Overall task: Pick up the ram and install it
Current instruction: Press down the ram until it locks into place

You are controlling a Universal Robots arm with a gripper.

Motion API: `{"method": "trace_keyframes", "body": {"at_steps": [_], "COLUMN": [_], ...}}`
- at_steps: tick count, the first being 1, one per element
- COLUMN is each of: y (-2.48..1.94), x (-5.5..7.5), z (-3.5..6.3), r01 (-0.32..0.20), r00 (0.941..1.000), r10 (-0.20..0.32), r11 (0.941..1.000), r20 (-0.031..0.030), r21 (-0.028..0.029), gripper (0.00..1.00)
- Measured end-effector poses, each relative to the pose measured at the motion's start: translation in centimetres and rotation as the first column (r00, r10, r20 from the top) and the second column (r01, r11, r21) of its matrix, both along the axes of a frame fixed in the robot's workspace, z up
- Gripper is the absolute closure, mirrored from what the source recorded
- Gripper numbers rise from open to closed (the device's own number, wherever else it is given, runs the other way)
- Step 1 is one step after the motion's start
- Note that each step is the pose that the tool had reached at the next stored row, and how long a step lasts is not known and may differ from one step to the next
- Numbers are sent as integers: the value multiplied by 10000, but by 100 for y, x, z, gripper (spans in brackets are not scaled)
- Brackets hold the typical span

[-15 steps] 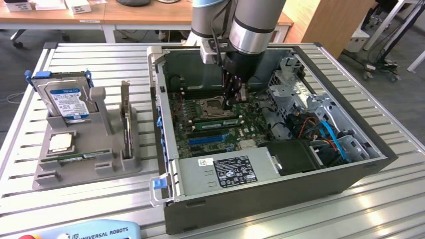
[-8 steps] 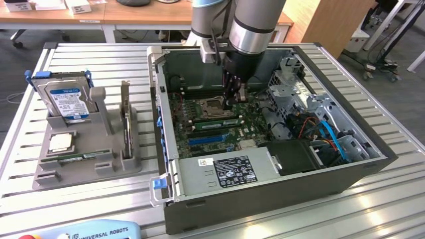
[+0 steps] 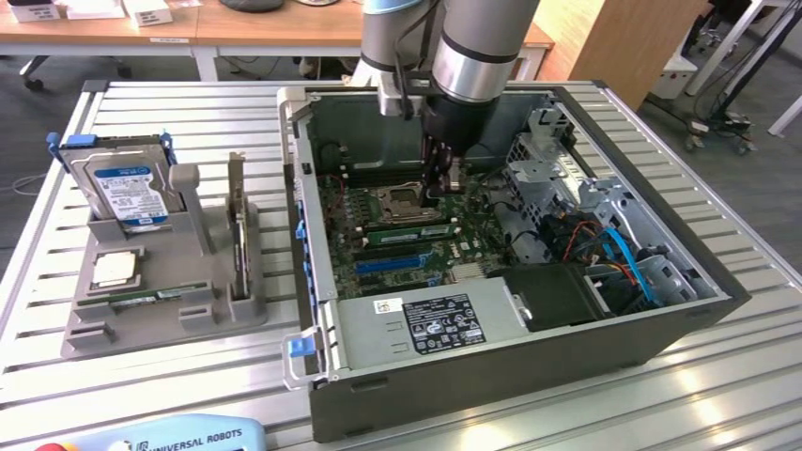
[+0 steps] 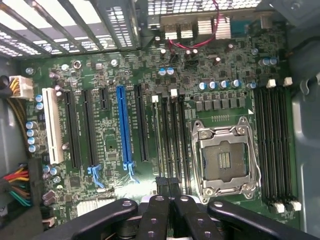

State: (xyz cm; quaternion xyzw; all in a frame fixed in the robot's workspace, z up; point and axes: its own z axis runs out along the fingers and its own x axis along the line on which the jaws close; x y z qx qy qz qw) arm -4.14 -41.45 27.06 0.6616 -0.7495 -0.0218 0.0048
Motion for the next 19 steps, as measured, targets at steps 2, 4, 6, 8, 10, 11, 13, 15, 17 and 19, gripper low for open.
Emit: {"method": "trace_keyframes", "body": {"at_steps": [2, 4, 6, 8, 10, 11, 13, 15, 17, 19], "y": [0, 0, 0, 0, 0, 0, 0, 0, 0, 0], "x": [0, 0, 0, 0, 0, 0, 0, 0, -1, -2], "z": [0, 0, -1, -1, -1, -2, -3, -3, -4, -4], "r01": [150, 275, 404, 529, 641, 698, 809, 929, 1073, 1251], "r00": [9999, 9996, 9992, 9986, 9979, 9976, 9967, 9957, 9942, 9921], "r10": [-150, -275, -404, -529, -641, -698, -809, -929, -1073, -1251], "r11": [9999, 9996, 9992, 9986, 9979, 9976, 9967, 9957, 9942, 9921], "r20": [0, 0, 0, 1, 0, 0, 0, 0, 1, 0], "r21": [0, 0, 1, 0, 0, 1, 0, 0, 0, 0], "gripper": [90, 90, 90, 90, 90, 90, 90, 90, 90, 90]}}
